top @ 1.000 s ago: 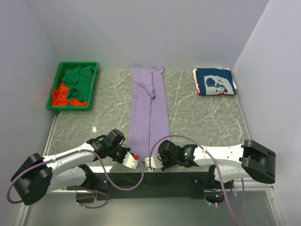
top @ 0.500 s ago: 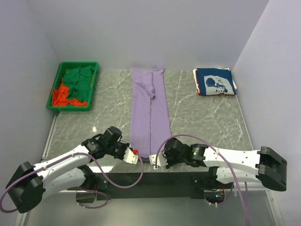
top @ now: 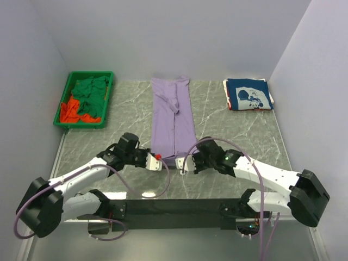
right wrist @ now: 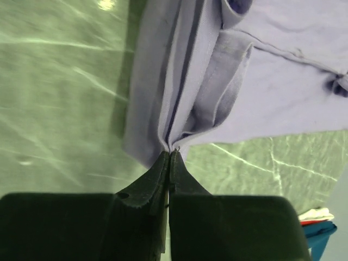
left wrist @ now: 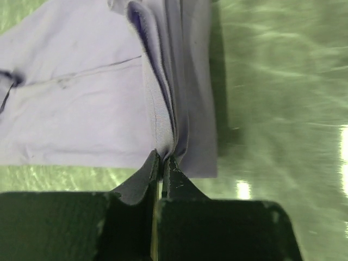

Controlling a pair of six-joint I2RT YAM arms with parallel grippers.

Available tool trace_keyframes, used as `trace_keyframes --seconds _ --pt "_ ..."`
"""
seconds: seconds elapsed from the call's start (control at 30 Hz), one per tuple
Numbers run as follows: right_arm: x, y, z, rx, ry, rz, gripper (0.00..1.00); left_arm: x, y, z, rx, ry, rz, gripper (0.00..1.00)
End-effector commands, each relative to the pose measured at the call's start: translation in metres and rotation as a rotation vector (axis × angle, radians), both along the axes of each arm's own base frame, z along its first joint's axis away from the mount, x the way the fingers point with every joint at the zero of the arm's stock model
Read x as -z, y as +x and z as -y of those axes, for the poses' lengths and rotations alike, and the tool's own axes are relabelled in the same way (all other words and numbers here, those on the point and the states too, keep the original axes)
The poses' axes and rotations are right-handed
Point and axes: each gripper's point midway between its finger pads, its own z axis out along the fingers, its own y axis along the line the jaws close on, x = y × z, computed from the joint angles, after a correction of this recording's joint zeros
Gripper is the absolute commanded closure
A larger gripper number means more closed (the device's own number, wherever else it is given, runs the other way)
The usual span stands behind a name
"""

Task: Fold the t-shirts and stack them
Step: Fold the tshirt

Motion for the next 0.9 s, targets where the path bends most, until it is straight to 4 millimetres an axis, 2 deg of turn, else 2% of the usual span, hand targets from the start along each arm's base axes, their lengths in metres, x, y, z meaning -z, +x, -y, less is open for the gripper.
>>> trace_keyframes --seconds 0.0,0.03,0.07,0.1,0.13,0.17,0.23,0.27,0.33,0.37,0.43,0.47,0.5,0.53,0.57,0.6,0.67,0.7,0.73,0.77,0.8,0.87 --pt "-0.021 0.029 -0.009 -0.055 0.022 0.058 1.00 -0.026 0.035 0.008 -0.012 -0.052 0.090 0.99" --pt "-0.016 0.038 -0.005 -0.053 0.005 0.056 1.00 -0.024 0.044 0.006 -0.027 -0.049 0.093 0.99" --pt "-0.023 0.046 -0.008 -0.056 0.016 0.063 1.00 -0.028 0.051 0.007 -0.031 -0.056 0.106 0.99" --pt "-0.018 0.052 -0.008 -0.064 0.000 0.055 1.00 -0.029 0.057 0.007 -0.035 -0.058 0.109 0.99" --pt "-0.020 0.060 -0.009 -0.065 0.004 0.063 1.00 -0.024 0.065 0.004 -0.051 -0.048 0.102 0.99" --pt "-0.027 0.073 -0.007 -0.047 0.010 0.077 1.00 -0.031 0.075 0.006 -0.054 -0.063 0.119 0.99" --pt "-0.024 0.087 -0.009 -0.055 0.001 0.072 1.00 -0.025 0.089 0.001 -0.073 -0.053 0.105 0.99" --pt "-0.025 0.093 -0.010 -0.051 0.001 0.073 1.00 -0.031 0.099 0.002 -0.080 -0.063 0.124 0.99" --pt "-0.027 0.114 -0.012 -0.036 0.002 0.078 1.00 -0.032 0.116 -0.001 -0.090 -0.061 0.132 0.99" --pt "-0.035 0.125 -0.015 -0.033 0.011 0.093 1.00 -0.031 0.121 -0.002 -0.095 -0.061 0.133 0.99" --pt "-0.029 0.139 -0.014 -0.028 0.002 0.083 1.00 -0.024 0.132 -0.004 -0.103 -0.054 0.115 0.99" --pt "-0.036 0.148 -0.017 -0.026 0.010 0.097 1.00 -0.032 0.142 -0.003 -0.105 -0.063 0.131 0.99" --pt "-0.029 0.156 -0.015 -0.022 0.001 0.086 1.00 -0.032 0.147 -0.003 -0.109 -0.063 0.129 0.99" --pt "-0.029 0.161 -0.015 -0.020 0.000 0.086 1.00 -0.025 0.155 -0.006 -0.121 -0.055 0.114 0.99" --pt "-0.037 0.171 -0.018 -0.020 0.010 0.102 1.00 -0.035 0.168 -0.004 -0.125 -0.072 0.151 0.99" --pt "-0.030 0.176 -0.019 -0.021 0.001 0.089 1.00 -0.036 0.174 -0.005 -0.131 -0.073 0.155 0.99" --pt "-0.035 0.191 -0.018 -0.009 0.006 0.096 1.00 -0.034 0.191 -0.008 -0.147 -0.071 0.157 0.99" --pt "-0.029 0.195 -0.018 -0.013 -0.003 0.086 1.00 -0.035 0.197 -0.009 -0.150 -0.071 0.163 0.99" --pt "-0.028 0.199 -0.016 -0.009 -0.005 0.086 1.00 -0.027 0.203 -0.012 -0.161 -0.064 0.150 0.99" --pt "-0.033 0.205 -0.017 -0.009 0.001 0.094 1.00 -0.033 0.212 -0.010 -0.163 -0.070 0.162 0.99" --pt "-0.027 0.207 -0.018 -0.014 -0.005 0.082 1.00 -0.032 0.216 -0.010 -0.165 -0.069 0.163 0.99" --pt "-0.029 0.215 -0.017 -0.011 -0.002 0.091 1.00 -0.029 0.226 -0.010 -0.170 -0.066 0.161 0.99"
